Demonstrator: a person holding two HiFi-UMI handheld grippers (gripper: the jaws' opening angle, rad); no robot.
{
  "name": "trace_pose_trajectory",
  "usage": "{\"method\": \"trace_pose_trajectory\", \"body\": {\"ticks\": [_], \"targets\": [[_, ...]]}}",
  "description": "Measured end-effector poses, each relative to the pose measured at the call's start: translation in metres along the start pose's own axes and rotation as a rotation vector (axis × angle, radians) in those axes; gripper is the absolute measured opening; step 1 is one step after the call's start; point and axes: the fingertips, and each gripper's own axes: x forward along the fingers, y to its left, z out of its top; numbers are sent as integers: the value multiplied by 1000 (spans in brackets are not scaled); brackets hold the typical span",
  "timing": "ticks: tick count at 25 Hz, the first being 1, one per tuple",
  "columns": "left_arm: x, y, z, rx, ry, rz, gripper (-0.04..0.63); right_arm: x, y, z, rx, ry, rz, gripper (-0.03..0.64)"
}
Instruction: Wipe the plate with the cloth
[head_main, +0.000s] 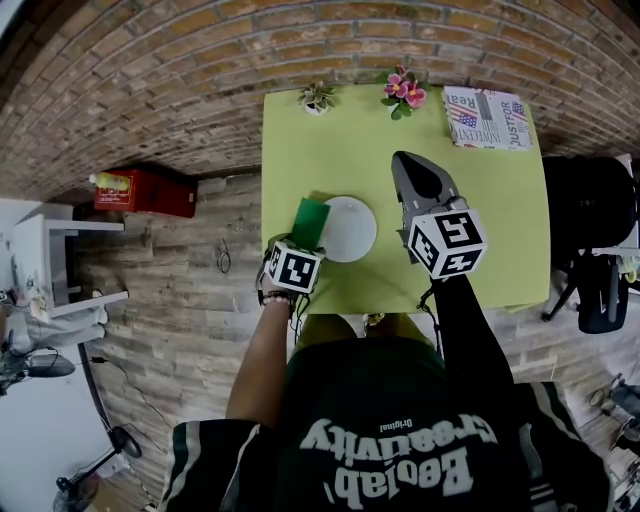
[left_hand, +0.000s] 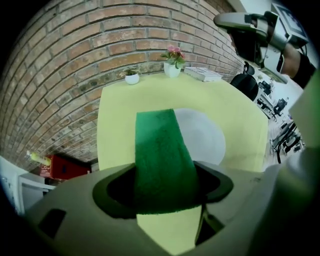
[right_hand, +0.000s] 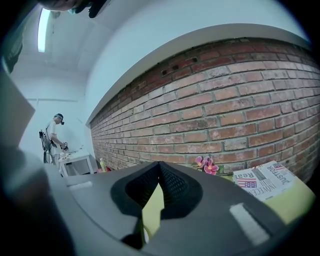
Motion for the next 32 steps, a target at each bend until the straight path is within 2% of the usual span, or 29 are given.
{"method": "trace_pose_trajectory", "body": {"ticks": [4, 7, 13, 18, 23, 32], "targets": [[-4, 2, 6, 24, -30, 22, 345, -3, 1, 2, -3, -4, -3, 14], [-8, -14, 16, 54, -46, -6, 345, -8, -2, 1, -5, -3, -11, 14], [-4, -62, 35, 213, -72, -61, 345, -20, -10, 4, -7, -5, -36, 14], [8, -95, 36, 282, -48, -108, 345, -29, -15, 6, -12, -7, -50, 14], [16, -111, 25, 277, 10, -145, 345, -36, -19, 4, -15, -5, -59, 14], [17, -117, 20, 247, 18, -152, 345, -44, -21, 6, -21, -7, -62, 14]]}}
